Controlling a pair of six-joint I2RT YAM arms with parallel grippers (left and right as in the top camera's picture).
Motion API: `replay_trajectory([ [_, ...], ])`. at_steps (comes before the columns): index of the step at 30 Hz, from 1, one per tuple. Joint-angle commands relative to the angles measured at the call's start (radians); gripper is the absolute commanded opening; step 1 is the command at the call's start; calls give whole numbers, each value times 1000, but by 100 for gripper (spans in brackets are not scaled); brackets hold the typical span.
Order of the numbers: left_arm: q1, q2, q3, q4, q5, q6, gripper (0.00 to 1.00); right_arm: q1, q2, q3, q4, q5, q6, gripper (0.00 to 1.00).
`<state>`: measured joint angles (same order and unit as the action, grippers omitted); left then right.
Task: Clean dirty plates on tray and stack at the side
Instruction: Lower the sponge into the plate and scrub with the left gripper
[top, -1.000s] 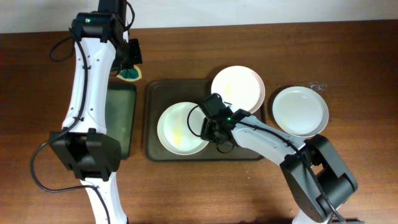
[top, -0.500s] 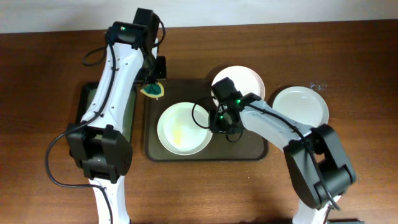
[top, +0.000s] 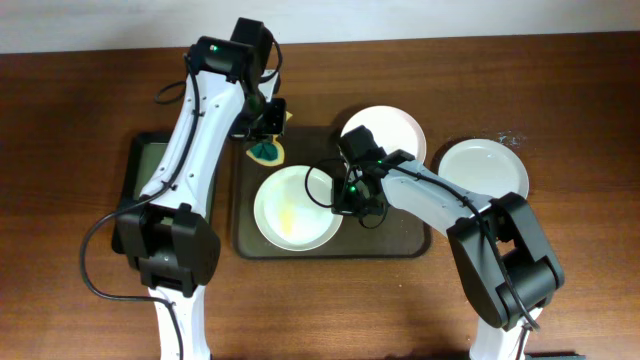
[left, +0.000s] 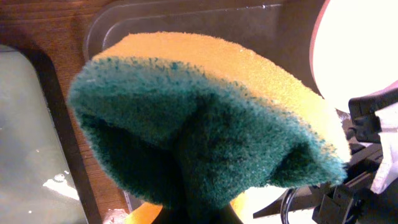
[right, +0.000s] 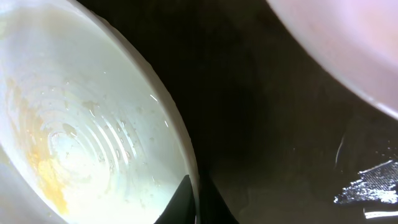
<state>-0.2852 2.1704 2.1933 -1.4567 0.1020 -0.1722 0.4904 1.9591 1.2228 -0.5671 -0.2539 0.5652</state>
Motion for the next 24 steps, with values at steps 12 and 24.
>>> replay_trajectory([
  [12, -42, 8, -306, 132, 41, 20, 0, 0, 29, -30, 14, -4, 11, 4],
  [24, -101, 8, -719, 336, -6, -36, 0, 0, 29, -49, 40, -51, -8, 4],
])
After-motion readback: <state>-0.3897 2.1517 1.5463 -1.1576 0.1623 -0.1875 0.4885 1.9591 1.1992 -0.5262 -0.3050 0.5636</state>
